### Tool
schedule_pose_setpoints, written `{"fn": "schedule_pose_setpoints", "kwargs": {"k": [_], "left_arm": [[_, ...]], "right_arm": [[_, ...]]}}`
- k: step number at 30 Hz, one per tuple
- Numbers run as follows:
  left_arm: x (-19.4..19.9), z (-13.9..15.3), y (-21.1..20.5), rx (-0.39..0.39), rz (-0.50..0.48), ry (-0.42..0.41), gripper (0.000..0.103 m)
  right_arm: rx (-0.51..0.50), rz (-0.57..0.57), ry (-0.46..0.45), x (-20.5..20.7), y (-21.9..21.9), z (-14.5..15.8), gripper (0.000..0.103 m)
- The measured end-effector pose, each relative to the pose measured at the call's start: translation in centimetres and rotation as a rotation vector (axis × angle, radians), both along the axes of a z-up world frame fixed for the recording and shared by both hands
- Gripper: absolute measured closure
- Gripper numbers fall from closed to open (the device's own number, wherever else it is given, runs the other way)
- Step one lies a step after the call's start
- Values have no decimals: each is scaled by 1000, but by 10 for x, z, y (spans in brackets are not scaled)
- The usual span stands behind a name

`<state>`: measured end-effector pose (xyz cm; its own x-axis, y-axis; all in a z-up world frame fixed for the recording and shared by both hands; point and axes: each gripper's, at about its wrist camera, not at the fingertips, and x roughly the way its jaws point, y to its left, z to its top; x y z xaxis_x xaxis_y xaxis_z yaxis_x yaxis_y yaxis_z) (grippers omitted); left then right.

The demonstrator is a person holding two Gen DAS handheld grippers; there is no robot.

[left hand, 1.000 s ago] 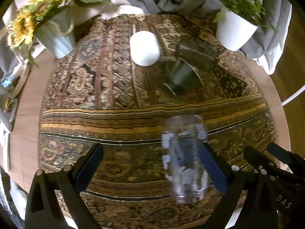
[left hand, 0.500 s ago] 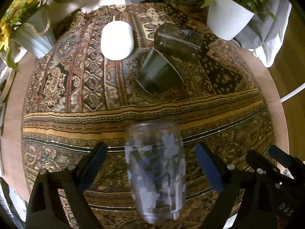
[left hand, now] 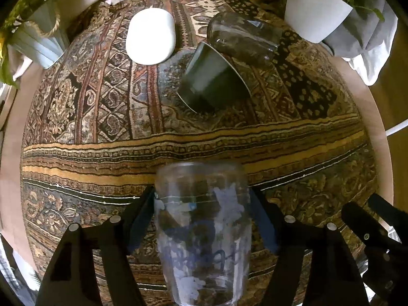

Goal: Flip cup upside down
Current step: 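Lower the inverted clear cup onto the rug with the right gripper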

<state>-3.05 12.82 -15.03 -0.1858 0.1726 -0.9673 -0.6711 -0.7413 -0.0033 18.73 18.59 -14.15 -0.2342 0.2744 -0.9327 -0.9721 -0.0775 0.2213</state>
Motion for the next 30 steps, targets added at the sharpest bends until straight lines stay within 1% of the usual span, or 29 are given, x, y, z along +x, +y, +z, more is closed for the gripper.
{"fn": "schedule_pose_setpoints", "kwargs": {"k": [8, 13, 18, 21, 23, 30], "left_arm": [[2, 10, -8, 37, 20, 7, 31], [2, 27, -13, 70, 30, 48, 31], [2, 44, -16, 109, 35, 109, 31], [5, 54, -20, 146, 37, 144, 31], [7, 58, -22, 165, 34, 161, 31], [14, 58, -27, 193, 32, 187, 31]], "right_arm": [[12, 37, 3, -6, 1, 4, 27], [23, 49, 9, -9, 1, 7, 27], [40, 60, 20, -12, 0, 14, 27], [54, 66, 14, -13, -2, 18, 27], [61, 67, 13, -14, -3, 20, 27], [80, 85, -15, -16, -9, 24, 27]]}}
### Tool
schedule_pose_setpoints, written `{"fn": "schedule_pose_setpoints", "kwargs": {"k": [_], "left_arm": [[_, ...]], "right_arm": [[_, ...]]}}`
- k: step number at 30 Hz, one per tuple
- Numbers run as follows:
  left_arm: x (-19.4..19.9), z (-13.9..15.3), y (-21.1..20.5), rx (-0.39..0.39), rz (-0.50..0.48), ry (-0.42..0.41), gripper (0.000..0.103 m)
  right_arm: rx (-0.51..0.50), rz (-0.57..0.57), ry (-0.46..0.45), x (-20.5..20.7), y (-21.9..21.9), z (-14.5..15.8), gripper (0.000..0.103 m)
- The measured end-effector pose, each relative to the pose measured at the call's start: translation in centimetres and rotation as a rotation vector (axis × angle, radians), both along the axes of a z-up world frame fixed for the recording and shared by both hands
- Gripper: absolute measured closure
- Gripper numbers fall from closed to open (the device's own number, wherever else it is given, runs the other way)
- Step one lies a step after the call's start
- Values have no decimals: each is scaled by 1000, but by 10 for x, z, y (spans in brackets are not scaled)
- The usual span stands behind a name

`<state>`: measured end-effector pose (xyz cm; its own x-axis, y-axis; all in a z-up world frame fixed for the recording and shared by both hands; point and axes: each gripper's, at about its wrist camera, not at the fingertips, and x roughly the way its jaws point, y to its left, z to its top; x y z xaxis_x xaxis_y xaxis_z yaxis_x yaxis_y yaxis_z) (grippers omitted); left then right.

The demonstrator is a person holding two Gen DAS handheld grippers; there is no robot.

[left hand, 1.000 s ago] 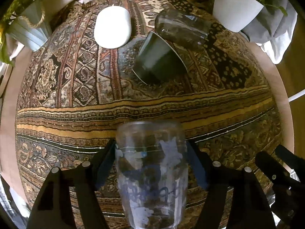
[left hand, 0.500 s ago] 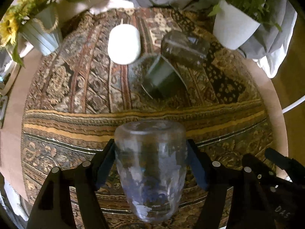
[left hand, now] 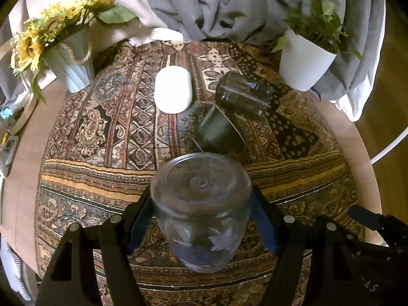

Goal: Flip cup upside down
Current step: 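Lower the inverted clear cup onto the rug with the right gripper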

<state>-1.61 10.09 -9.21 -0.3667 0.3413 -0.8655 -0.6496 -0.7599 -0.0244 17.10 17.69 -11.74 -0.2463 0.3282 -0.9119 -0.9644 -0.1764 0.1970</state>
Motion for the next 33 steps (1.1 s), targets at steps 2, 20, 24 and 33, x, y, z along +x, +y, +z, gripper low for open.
{"fn": "schedule_pose_setpoints", "kwargs": {"k": [2, 20, 24, 33], "left_arm": [[3, 1, -2, 2, 0, 9, 31], [31, 0, -23, -2, -8, -29, 31], [35, -4, -23, -9, -11, -49, 29], [41, 10, -31, 21, 25, 24, 10]], "right_arm": [[3, 7, -4, 0, -2, 1, 27], [10, 58, -18, 0, -23, 6, 27], [9, 65, -21, 2, -26, 7, 27], [39, 73, -13, 8, -32, 14, 27]]}}
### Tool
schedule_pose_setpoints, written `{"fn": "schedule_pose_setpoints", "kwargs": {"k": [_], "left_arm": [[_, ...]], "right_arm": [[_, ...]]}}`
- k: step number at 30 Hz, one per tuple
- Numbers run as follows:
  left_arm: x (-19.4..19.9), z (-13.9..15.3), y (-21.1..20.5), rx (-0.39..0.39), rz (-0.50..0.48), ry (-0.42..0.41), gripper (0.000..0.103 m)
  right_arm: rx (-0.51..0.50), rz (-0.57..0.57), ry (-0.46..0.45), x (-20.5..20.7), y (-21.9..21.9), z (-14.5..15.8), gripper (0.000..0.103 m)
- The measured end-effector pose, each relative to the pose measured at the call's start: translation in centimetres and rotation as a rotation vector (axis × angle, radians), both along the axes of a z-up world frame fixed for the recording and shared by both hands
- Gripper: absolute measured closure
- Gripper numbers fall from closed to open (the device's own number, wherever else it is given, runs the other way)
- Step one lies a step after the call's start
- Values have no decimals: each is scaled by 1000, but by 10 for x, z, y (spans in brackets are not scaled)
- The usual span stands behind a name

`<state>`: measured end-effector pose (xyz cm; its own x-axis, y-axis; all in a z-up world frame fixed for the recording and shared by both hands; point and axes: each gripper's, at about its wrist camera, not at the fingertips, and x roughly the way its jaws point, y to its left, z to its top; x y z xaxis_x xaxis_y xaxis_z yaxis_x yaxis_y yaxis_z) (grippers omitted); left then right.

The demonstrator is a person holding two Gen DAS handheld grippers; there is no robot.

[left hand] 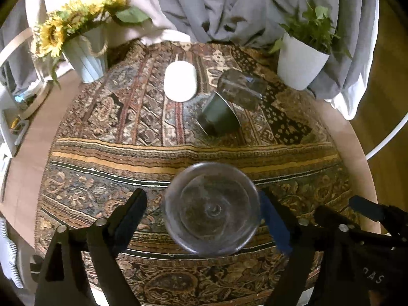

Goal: Flip cup upside down
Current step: 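Lower the inverted clear cup onto the rug with the right gripper, then open the right gripper and withdraw it from the cup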

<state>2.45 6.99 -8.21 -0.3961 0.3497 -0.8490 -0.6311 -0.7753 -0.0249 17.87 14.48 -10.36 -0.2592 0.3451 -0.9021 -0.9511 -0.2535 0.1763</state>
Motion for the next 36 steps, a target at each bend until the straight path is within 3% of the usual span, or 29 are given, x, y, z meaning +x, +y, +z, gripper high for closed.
{"fn": "schedule_pose_setpoints", "kwargs": {"k": [11, 14, 25, 36], "left_arm": [[9, 31, -29, 37, -25, 3, 8], [13, 39, -44, 38, -37, 5, 1], [22, 50, -103, -5, -7, 48, 1], [27, 53, -120, -25, -19, 76, 1]], "right_arm": [[37, -76, 0, 0, -25, 26, 26], [45, -107, 3, -4, -38, 34, 26], [46, -71, 21, -30, -86, 45, 26], [77, -63, 19, -40, -108, 52, 25]]}}
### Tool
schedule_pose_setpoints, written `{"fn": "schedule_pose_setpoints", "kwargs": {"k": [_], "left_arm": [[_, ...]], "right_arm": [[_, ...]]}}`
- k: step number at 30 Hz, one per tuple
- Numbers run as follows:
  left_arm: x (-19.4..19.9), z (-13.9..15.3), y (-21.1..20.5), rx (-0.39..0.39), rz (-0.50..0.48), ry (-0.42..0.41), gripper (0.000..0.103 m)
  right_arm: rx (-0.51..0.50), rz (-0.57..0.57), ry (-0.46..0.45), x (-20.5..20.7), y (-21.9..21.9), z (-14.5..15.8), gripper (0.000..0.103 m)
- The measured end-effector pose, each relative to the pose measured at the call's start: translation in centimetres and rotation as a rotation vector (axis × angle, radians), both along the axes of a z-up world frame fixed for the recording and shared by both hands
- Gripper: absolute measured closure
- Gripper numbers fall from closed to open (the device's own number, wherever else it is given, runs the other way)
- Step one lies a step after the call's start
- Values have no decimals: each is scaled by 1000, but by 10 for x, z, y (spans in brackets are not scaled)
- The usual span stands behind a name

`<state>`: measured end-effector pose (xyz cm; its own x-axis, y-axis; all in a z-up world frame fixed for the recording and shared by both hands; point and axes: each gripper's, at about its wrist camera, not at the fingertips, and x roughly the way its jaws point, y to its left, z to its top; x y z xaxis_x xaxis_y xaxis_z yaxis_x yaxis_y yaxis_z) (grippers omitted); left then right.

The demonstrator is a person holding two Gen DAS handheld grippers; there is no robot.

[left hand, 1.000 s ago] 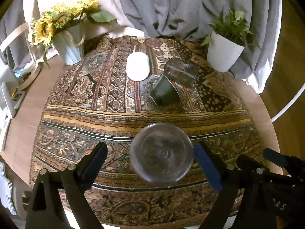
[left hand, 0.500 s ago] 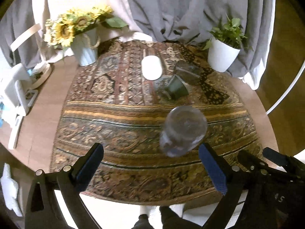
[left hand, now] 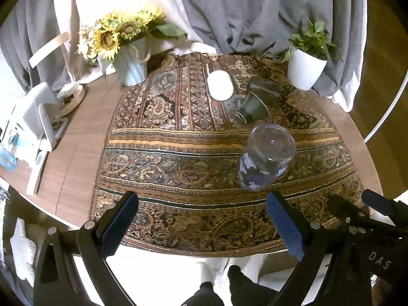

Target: Flip cup upside down

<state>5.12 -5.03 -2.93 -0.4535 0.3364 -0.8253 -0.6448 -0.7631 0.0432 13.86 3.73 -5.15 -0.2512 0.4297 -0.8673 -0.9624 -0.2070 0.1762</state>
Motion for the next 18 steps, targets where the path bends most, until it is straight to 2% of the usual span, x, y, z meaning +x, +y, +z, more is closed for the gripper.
{"fn": "schedule_pose_setpoints", "kwargs": {"k": [18], "left_arm": [[-3, 2, -1, -8, -10, 21, 1]], "right_arm": [[17, -4, -20, -6, -1, 3, 25]]}}
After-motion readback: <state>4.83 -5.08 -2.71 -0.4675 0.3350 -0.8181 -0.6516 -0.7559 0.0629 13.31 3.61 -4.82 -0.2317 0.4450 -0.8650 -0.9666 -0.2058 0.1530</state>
